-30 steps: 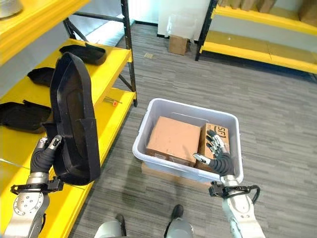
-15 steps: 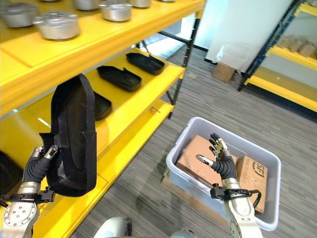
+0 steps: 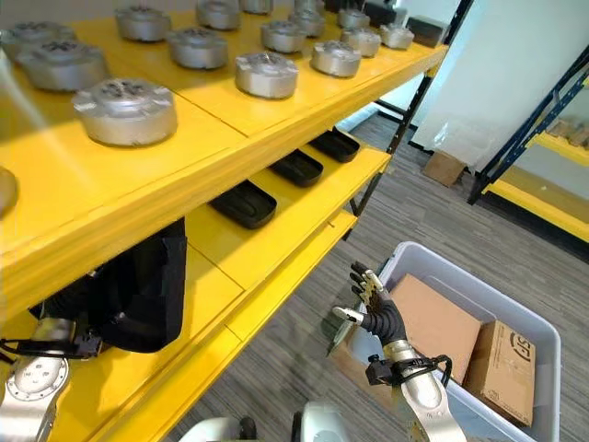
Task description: Move parts from the plastic box to the shelf.
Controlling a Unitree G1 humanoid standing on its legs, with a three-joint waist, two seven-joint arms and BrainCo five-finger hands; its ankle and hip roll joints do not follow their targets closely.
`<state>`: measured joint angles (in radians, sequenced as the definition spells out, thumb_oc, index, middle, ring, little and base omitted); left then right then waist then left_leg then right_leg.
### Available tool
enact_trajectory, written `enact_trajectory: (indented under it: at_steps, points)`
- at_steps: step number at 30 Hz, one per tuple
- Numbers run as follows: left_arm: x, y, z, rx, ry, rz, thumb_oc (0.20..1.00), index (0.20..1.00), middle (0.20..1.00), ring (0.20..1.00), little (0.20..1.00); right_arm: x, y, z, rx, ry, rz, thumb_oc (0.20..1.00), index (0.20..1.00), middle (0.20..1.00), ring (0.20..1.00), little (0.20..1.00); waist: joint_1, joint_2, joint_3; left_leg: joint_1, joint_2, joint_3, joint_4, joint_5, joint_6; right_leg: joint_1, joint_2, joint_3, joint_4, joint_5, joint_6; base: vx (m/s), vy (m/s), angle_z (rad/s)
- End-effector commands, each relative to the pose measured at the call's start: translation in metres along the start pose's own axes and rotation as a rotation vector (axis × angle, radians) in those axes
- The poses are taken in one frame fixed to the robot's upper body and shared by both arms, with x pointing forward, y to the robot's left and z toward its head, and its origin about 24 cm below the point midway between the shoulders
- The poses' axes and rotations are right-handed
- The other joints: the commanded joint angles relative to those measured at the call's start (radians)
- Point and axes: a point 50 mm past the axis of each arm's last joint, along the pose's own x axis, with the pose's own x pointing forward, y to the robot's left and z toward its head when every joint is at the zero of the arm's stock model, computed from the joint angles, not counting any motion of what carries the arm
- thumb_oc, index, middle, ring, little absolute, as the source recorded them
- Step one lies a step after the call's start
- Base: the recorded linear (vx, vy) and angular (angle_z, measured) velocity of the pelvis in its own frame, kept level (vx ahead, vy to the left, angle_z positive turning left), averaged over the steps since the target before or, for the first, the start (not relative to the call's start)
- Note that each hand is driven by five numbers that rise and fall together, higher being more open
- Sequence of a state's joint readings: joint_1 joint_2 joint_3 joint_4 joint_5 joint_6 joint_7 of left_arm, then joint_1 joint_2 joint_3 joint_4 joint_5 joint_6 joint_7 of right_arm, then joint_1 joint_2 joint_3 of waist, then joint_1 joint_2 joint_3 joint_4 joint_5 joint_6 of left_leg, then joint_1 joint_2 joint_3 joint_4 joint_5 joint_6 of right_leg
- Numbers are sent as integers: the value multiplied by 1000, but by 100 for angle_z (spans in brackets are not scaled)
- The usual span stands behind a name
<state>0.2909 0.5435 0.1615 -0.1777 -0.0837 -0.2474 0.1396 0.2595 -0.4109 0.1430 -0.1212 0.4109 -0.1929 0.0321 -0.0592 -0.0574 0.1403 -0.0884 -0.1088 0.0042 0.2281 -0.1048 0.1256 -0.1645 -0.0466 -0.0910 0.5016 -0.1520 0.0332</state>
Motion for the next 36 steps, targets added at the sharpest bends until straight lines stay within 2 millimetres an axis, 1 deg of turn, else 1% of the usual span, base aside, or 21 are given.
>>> enact_trajectory:
  at_steps: [1, 2, 6, 12, 13, 14, 15, 16, 17, 18, 19, 21, 22, 23, 24, 25, 26, 28, 29, 33, 36]
  points:
    - [5, 6, 34, 7, -194, 46, 200, 200, 200, 200, 200, 19, -3, 26, -8, -148, 27, 1000, 1000, 1000, 1000, 1000, 1, -4, -43, 75, 14, -68, -133, 19, -47, 111, 24, -4, -212, 31, 24, -107, -86, 19]
    - [4, 8, 34, 8, -195, 48, 200, 200, 200, 200, 200, 20, -1, 26, -15, -148, 39, 1000, 1000, 1000, 1000, 1000, 6, -1, -39, 67, 19, -64, -126, 20, -49, 105, 29, 6, -211, 33, 26, -137, -117, 16]
    - [-5, 8, 32, -4, -175, 20, 200, 200, 200, 200, 200, 19, 0, 30, -20, -158, 73, 1000, 1000, 1000, 1000, 1000, 31, 3, -43, 26, 21, -66, -129, 52, -63, 148, 35, 7, -328, 24, 10, -120, -124, 1]
    - [-8, 7, 33, -29, -172, 15, 200, 200, 200, 200, 200, 22, -4, 36, -49, -180, 71, 1000, 1000, 1000, 1000, 1000, 39, 22, -36, -20, 4, -96, -99, 83, -99, 182, 26, -40, -402, 41, -1, -102, -55, 40]
    - [-5, 6, 35, -39, -185, 17, 200, 200, 200, 200, 200, 24, -5, 39, -53, -194, 64, 1000, 1000, 1000, 1000, 1000, 36, 23, -22, -38, 3, -83, -53, 73, -106, 173, 15, -56, -394, 46, -4, -244, -19, 54]
    - [-2, 6, 38, -43, -203, 14, 200, 200, 200, 200, 200, 26, -6, 43, -61, -207, 63, 1000, 1000, 1000, 1000, 1000, 28, 17, -7, -50, 23, -44, 31, 39, -107, 160, -4, -69, -381, 54, -8, -271, 1, 79]
    - [1, 5, 41, -53, -220, 10, 200, 200, 200, 200, 200, 29, -5, 43, -63, -209, 66, 1000, 1000, 1000, 1000, 1000, 26, 16, 0, -51, 45, -25, 83, 7, -108, 148, -18, -71, -374, 60, -11, -224, 11, 93]
    - [1, 5, 42, -54, -226, 11, 200, 200, 200, 200, 200, 30, -4, 43, -61, -211, 69, 1000, 1000, 1000, 1000, 1000, 22, 13, 0, -44, 63, -21, 108, -4, -109, 141, -26, -70, -373, 64, -13, -160, 20, 90]
    - [1, 5, 42, -58, -230, 18, 200, 200, 200, 200, 200, 30, -2, 43, -51, -212, 72, 1000, 1000, 1000, 1000, 1000, 18, 11, 1, -29, 98, -17, 146, -13, -112, 136, -34, -69, -368, 66, -18, -153, 49, 74]
    - [3, 5, 44, -66, -238, 30, 200, 200, 200, 200, 200, 31, 1, 43, -42, -213, 79, 1000, 1000, 1000, 1000, 1000, 1, 12, -10, 20, 215, 19, 137, 17, -118, 115, -56, -87, -352, 61, -25, -116, 90, 52]
    - [4, 5, 45, -72, -243, 33, 200, 200, 200, 200, 200, 31, 2, 41, -35, -204, 76, 1000, 1000, 1000, 1000, 1000, -9, 23, -20, 60, 279, 40, 104, 46, -129, 108, -65, -103, -341, 48, -26, -101, 129, 57]
    - [8, 4, 49, -93, -269, 41, 200, 200, 200, 200, 200, 33, 4, 41, -36, -208, 70, 1000, 1000, 1000, 1000, 1000, -36, 46, -39, 115, 413, 93, 20, 169, -164, 75, -100, -146, -309, 42, -21, -79, 205, 72]
    - [10, 3, 52, -103, -282, 39, 200, 200, 200, 200, 200, 34, 5, 41, -38, -210, 67, 1000, 1000, 1000, 1000, 1000, -43, 66, -46, 138, 460, 97, -40, 236, -187, 60, -112, -161, -281, 29, -17, -77, 229, 85]
    - [12, 2, 54, -109, -292, 39, 200, 200, 200, 200, 200, 36, 5, 41, -38, -211, 63, 1000, 1000, 1000, 1000, 1000, -47, 80, -51, 150, 481, 94, -84, 285, -205, 45, -122, -175, -257, 22, -14, -27, 126, 99]
    - [12, 2, 54, -110, -291, 39, 200, 200, 200, 200, 200, 36, 5, 41, -39, -211, 63, 1000, 1000, 1000, 1000, 1000, -49, 81, -52, 155, 482, 92, -95, 290, -209, 43, -122, -177, -248, 13, -15, -19, 231, 101]
    - [14, 4, 57, -113, -310, 52, 200, 200, 200, 200, 200, 39, 7, 44, -35, -230, 56, 1000, 1000, 1000, 1000, 1000, -42, 110, -62, 158, 475, 39, -182, 316, -229, 13, -155, -186, -190, 4, 4, 16, 290, 92]
    - [16, 3, 61, -120, -330, 57, 200, 200, 200, 200, 200, 40, 8, 46, -28, -244, 53, 1000, 1000, 1000, 1000, 1000, -44, 123, -65, 183, 463, 86, -226, 282, -245, 21, -175, -204, -169, 8, 10, 11, 360, 76]
    - [18, 1, 63, -119, -340, 45, 200, 200, 200, 200, 200, 40, 10, 45, -25, -242, 55, 1000, 1000, 1000, 1000, 1000, -34, 131, -66, 197, 447, 85, -256, 265, -251, 36, -187, -213, -166, 9, 16, 44, 204, 70]
    - [19, 0, 63, -114, -344, 41, 200, 200, 200, 200, 200, 40, 12, 43, -18, -235, 54, 1000, 1000, 1000, 1000, 1000, -24, 128, -68, 201, 432, 76, -264, 238, -253, 60, -201, -226, -182, 21, 28, 47, 156, 50]
    - [19, -1, 61, -112, -334, 41, 200, 200, 200, 200, 200, 40, 15, 40, -9, -221, 64, 1000, 1000, 1000, 1000, 1000, -11, 108, -72, 196, 403, 65, -258, 176, -246, 98, -224, -250, -224, 53, 53, 25, 98, 18]
    - [18, 0, 60, -114, -327, 50, 200, 200, 200, 200, 200, 40, 16, 39, -4, -214, 72, 1000, 1000, 1000, 1000, 1000, -3, 96, -76, 195, 391, 60, -261, 155, -244, 112, -233, -260, -246, 70, 64, 27, 78, 3]
